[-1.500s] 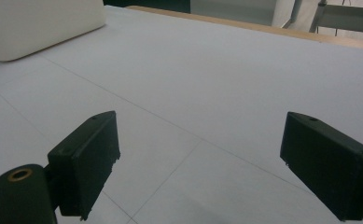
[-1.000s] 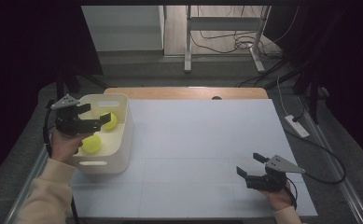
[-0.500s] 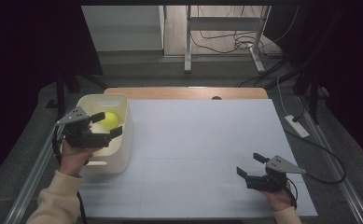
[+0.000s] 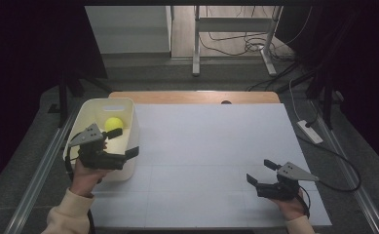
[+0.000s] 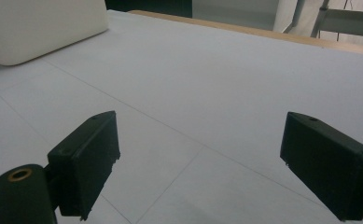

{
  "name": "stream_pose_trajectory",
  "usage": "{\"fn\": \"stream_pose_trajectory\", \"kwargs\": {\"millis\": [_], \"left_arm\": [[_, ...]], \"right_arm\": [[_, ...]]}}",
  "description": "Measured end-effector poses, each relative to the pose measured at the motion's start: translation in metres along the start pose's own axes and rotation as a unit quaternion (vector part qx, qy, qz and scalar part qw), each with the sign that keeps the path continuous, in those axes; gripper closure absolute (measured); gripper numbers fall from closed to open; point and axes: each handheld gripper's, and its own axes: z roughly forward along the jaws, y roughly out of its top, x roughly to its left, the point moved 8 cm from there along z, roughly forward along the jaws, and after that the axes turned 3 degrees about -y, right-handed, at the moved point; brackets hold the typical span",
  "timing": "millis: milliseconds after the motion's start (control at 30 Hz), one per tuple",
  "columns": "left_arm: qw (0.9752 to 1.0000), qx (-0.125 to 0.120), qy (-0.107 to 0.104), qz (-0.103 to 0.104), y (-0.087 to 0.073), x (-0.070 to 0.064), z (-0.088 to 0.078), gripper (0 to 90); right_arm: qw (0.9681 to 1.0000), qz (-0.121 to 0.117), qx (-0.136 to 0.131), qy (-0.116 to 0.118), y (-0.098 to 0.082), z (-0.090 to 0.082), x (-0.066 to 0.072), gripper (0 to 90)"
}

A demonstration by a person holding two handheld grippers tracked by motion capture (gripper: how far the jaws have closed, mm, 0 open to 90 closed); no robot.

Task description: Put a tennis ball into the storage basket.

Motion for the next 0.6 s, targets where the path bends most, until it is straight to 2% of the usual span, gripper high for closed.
{"fn": "stream_pose_trajectory", "kwargs": {"millis": [100, 300, 600], "left_arm": [[0.9999, 0.000, -0.010, 0.008, -0.002, -0.009, 0.003, 5.0], [0.9996, -0.005, -0.024, 0.012, -0.006, -0.022, 0.007, 5.4], [0.9990, 0.001, -0.041, 0.017, -0.019, -0.039, 0.013, 6.0]], "right_arm": [[1.0000, 0.000, -0.001, 0.001, 0.000, 0.000, 0.000, 11.7], [1.0000, -0.001, -0.002, 0.001, 0.001, -0.001, 0.001, 11.7], [1.0000, 0.000, -0.005, 0.003, 0.002, -0.003, 0.001, 11.7]]}}
